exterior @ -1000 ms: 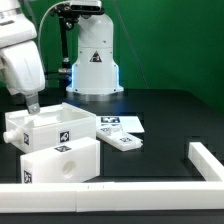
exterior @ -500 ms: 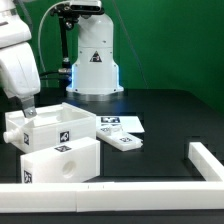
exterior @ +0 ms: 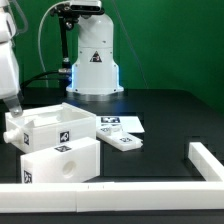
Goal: Assemble cabinet
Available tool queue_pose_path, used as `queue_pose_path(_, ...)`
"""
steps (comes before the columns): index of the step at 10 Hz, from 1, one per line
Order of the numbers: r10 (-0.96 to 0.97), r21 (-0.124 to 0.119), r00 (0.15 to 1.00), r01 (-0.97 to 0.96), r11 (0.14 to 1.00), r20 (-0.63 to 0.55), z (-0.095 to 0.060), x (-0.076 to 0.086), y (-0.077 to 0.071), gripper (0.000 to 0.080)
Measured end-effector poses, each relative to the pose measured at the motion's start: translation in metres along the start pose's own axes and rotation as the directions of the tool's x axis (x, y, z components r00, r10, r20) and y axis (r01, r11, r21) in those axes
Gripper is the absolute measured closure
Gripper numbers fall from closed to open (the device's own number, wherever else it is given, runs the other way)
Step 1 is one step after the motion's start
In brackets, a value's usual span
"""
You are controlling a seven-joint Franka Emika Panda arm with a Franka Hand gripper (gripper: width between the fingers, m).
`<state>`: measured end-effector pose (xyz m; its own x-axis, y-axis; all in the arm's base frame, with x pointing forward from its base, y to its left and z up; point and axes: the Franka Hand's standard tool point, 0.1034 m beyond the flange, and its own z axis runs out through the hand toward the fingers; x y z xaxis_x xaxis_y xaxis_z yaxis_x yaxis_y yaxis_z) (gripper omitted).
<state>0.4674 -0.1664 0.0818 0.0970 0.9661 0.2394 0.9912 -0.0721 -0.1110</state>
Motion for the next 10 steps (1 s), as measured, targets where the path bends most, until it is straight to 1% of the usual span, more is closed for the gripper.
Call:
queue_pose_path(1, 0.096, 0.035, 0.995, -0.096, 0.995, 0.005, -0.001, 0.006, 0.0, 0.0003)
queue_pose_path(2, -0.067, 0.023, 0.998, 0.067, 0.998, -0.014, -0.003, 0.0, 0.0, 0.0003)
queue_pose_path(3, -0.019, 0.025, 1.0, 0.019, 1.0, -0.012, -0.003, -0.003, -0.002, 0.0003)
queue_pose_path(5, -0.018, 0.026, 1.0, 0.018, 0.999, -0.013, -0.002, -0.003, -0.002, 0.0003)
queue_pose_path(6, 0.123, 0.018, 0.992, -0.122, 0.992, -0.03, -0.003, -0.003, -0.003, 0.0003)
queue_pose_path(7, 0.297, 0.033, 0.954, -0.295, 0.955, -0.048, -0.001, -0.001, -0.009, 0.0003)
queue_pose_path(8, 0.438, 0.087, 0.898, -0.434, 0.897, -0.041, 0.003, 0.006, -0.013, 0.0003)
queue_pose_path(9, 0.433, 0.123, 0.9, -0.425, 0.897, -0.05, 0.001, 0.009, -0.011, 0.0003)
queue_pose_path(10, 0.433, 0.115, 0.9, -0.425, 0.898, -0.049, 0.002, 0.007, -0.01, 0.0003)
